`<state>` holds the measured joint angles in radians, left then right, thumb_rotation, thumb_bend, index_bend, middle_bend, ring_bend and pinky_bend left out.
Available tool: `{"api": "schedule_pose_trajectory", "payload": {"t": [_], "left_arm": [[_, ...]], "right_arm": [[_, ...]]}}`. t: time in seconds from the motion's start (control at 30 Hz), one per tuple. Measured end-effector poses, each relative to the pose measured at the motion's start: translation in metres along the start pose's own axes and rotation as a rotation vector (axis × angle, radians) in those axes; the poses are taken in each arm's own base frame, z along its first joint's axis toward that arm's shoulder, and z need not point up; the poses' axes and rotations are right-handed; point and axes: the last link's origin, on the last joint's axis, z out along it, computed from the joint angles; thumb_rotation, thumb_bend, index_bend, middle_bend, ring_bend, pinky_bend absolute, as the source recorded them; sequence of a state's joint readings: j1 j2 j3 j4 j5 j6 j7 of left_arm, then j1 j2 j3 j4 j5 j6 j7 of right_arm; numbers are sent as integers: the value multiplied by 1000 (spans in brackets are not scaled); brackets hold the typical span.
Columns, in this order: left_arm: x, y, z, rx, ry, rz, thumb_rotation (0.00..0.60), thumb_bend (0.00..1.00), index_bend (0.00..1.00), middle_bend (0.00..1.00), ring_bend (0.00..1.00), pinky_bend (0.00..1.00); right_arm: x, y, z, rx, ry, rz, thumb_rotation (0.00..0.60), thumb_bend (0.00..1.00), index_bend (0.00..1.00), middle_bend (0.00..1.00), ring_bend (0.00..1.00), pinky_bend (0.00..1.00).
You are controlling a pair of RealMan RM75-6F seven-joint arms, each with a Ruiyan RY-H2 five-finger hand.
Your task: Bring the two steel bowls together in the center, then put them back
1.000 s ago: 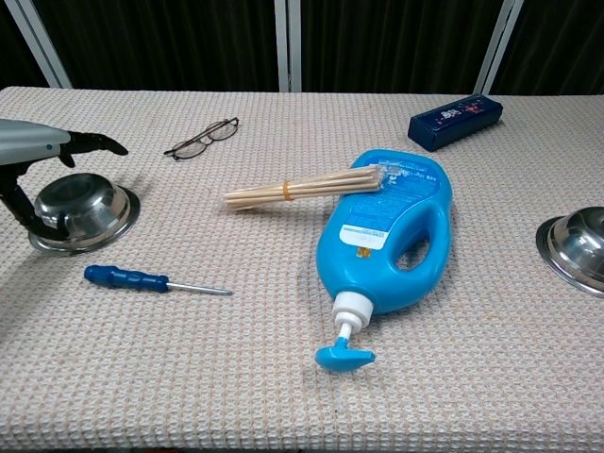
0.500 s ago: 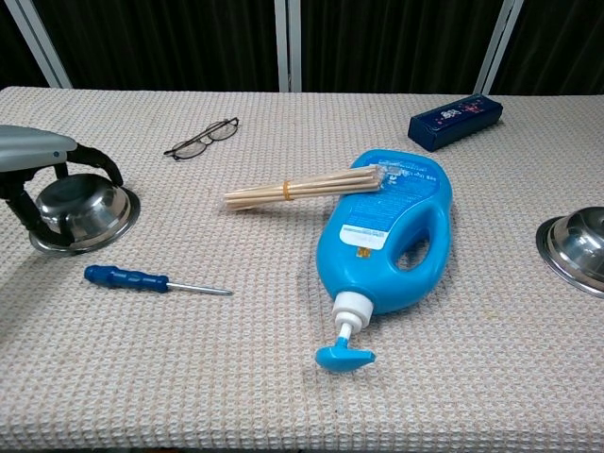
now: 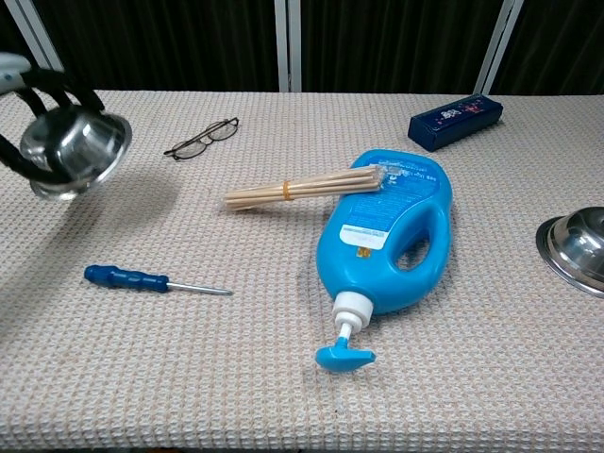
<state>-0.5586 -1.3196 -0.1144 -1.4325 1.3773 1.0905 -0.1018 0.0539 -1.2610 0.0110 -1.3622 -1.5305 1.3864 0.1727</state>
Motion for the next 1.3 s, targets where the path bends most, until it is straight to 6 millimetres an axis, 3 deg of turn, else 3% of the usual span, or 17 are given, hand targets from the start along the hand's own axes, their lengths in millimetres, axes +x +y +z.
{"api": "schedule_pose_trajectory", "payload": {"t": [0.3,0.4,0.67,0.87,1.1,1.3], "left_arm": [[47,-9,-49,-81,276,-460,600,195,543,491,404,628],[52,-12,-64,-101,305,-497,600,196,542,491,404,627],[50,-14,-66,-101,287,-491,600,196,542,488,403,617],[51,-13,-64,-109,279,-495,600,195,542,488,403,618],[52,-13,-62,-109,269,-500,600,195,541,486,403,618],[50,-14,-60,-108,260,-501,600,195,540,485,403,617]], "right_arm": [[0,-26,49,32,-199,-57,600,151,0,0,0,0],[6,-40,67,50,-283,-105,600,153,0,0,0,0],[19,-71,104,93,-440,-264,600,156,0,0,0,0],[14,-85,113,98,-497,-309,600,167,0,12,0,0],[3,-91,111,104,-555,-333,600,171,0,20,0,0],[-1,-91,113,91,-552,-345,600,187,1,102,2,2]]}}
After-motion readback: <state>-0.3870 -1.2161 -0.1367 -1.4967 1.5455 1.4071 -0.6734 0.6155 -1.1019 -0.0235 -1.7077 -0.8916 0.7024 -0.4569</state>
